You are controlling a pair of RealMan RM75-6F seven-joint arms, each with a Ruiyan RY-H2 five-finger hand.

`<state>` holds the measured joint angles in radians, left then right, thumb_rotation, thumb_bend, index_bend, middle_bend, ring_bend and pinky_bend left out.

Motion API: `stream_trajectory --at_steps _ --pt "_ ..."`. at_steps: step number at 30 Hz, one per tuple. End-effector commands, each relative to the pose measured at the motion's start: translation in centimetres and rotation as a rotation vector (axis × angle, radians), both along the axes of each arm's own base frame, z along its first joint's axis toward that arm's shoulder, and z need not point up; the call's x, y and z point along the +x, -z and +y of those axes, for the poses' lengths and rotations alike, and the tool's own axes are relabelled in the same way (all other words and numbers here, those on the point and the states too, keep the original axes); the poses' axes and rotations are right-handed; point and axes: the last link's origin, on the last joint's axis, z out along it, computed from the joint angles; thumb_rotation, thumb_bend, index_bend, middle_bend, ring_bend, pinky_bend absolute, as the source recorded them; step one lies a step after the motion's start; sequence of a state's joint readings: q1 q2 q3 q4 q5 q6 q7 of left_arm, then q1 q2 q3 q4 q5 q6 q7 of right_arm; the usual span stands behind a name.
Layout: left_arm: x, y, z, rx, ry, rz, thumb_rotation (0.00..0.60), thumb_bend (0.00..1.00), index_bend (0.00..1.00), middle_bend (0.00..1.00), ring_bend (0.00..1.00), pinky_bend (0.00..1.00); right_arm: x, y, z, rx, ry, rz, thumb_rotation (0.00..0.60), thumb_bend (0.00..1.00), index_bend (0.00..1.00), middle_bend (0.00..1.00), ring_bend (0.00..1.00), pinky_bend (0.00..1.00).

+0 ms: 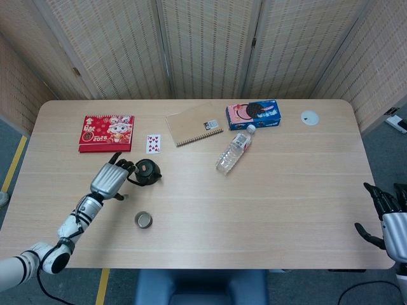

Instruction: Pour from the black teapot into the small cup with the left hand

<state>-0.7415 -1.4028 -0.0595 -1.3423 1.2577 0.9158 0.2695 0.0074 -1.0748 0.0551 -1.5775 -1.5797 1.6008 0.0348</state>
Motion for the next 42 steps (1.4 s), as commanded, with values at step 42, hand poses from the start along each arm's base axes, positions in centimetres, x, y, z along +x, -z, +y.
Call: stream_trajectory --at_steps 42 --pt "1.0 3.2 -0.5 -0.079 -0.042 0.053 0.6 0.17 0.37 0.36 0.29 0.0 -0.9 0.1 0.3 0.001 0.027 -0.012 0.6 0.24 0.09 0.25 0.26 0.03"
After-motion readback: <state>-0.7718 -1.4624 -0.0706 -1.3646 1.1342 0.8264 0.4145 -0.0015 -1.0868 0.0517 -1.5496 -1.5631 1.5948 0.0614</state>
